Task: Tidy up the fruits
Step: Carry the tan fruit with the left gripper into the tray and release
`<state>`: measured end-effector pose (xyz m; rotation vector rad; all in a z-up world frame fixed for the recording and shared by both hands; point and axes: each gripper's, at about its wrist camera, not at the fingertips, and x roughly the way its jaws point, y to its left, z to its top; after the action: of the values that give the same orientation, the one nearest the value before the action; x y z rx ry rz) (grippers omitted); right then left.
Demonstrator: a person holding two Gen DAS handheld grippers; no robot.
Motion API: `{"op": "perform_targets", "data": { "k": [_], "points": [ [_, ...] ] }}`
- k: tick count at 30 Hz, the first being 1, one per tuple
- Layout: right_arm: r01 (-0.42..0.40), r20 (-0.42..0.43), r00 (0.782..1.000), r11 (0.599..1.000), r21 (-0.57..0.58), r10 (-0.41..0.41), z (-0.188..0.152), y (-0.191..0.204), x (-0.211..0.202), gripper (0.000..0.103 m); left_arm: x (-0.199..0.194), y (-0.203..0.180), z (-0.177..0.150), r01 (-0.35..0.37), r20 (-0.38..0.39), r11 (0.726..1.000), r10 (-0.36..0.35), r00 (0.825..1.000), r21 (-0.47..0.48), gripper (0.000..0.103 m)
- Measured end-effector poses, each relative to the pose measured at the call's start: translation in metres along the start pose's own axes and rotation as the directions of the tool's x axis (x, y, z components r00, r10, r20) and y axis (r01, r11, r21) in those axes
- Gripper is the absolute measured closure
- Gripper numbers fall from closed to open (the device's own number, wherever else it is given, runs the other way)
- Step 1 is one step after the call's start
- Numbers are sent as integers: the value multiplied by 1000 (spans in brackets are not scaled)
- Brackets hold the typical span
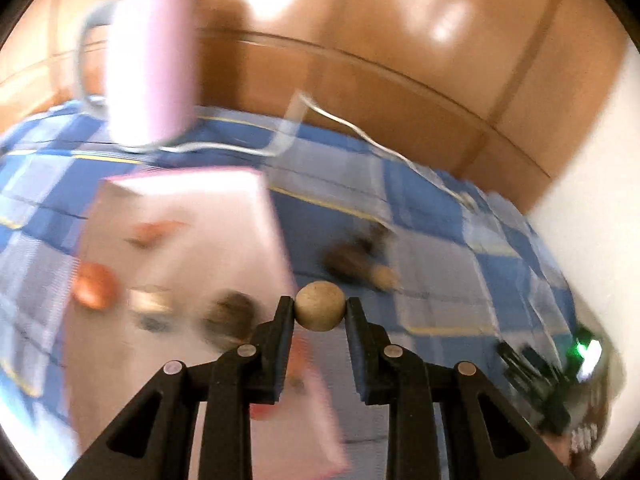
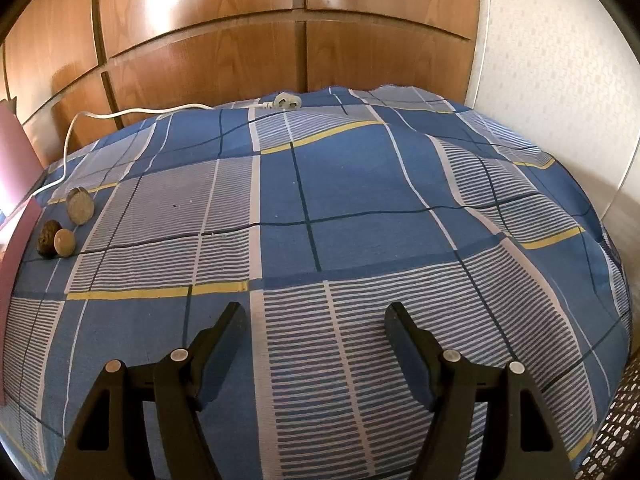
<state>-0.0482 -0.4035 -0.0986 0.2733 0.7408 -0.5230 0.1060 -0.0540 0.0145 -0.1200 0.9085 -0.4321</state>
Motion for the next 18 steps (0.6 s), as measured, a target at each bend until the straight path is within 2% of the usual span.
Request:
{"op": "perform_targets", "data": {
  "k": [3, 6, 8, 14, 18],
  "points": [
    [0, -1, 1000, 1000, 0, 0, 0, 0, 0, 30, -3, 47, 16, -71, 15, 991, 73, 997, -111, 77],
    [2, -5, 1000, 1000, -1, -2, 0, 0, 1, 30, 4, 79, 25, -151, 3, 974, 154, 988, -166, 77],
    [5, -9, 1000, 1000, -1, -5, 1, 1, 1, 30, 10, 97, 30, -181, -10, 962, 183, 983, -205, 77],
    [8, -13, 1000, 1000, -4, -8, 1, 2, 1, 30, 29, 112, 42, -218, -6, 951, 222, 975, -218, 76],
    [9, -23, 1000, 1000, -5, -9, 2, 2, 1, 30, 29, 113, 36, -244, -10, 946, 248, 969, -215, 62]
  ]
}}
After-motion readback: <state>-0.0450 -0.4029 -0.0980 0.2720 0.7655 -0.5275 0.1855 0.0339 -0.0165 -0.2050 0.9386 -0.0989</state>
